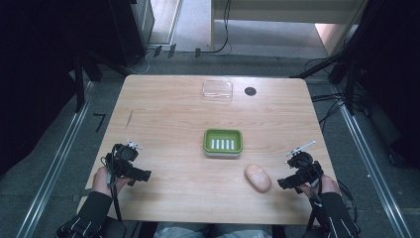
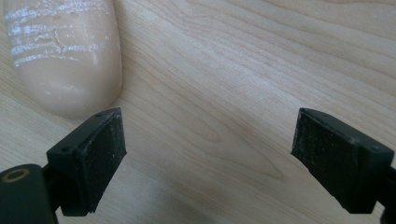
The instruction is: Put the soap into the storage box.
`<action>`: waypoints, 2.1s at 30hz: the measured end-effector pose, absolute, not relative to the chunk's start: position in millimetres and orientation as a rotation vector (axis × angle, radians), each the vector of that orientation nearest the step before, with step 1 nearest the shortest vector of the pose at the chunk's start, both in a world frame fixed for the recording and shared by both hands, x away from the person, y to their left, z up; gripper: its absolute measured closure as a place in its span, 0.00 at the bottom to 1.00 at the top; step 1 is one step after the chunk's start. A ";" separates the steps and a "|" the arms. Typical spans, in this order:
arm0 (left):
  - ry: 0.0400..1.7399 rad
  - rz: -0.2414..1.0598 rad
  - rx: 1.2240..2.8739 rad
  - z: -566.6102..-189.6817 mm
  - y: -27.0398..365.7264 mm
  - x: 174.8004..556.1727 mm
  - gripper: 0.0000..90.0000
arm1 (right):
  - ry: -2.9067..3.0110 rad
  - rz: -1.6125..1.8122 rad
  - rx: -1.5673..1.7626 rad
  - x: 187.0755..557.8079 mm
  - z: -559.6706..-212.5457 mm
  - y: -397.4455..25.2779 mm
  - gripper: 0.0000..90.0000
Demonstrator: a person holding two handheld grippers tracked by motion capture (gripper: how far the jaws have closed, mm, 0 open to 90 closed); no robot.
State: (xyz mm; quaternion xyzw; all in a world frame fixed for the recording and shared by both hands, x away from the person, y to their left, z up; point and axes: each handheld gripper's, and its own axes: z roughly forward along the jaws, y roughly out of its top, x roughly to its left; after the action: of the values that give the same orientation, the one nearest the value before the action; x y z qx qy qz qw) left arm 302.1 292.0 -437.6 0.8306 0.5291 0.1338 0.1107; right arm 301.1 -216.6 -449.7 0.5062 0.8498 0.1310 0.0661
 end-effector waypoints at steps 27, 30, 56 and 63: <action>1.467 0.381 2.474 -439.5 285.3 306.6 0.01 | 2.621 0.474 1.428 299.2 -436.6 -195.3 0.09; 1.456 0.381 2.482 -440.7 284.4 307.2 0.01 | 2.616 0.494 1.416 299.1 -432.1 -192.9 0.09; 1.445 0.360 2.473 -440.5 282.9 313.4 0.01 | 2.715 0.512 1.315 320.1 -434.7 -141.5 0.09; 1.424 0.365 2.484 -439.7 277.6 315.9 0.01 | 2.752 0.480 1.300 322.3 -440.9 -131.2 0.07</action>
State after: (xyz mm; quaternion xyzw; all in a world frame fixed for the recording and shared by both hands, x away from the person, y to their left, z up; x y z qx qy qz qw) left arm 315.9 277.6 -439.7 0.8537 0.4893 0.1253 0.1272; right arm 322.3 -131.2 -440.9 0.4219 0.8927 0.1557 0.0303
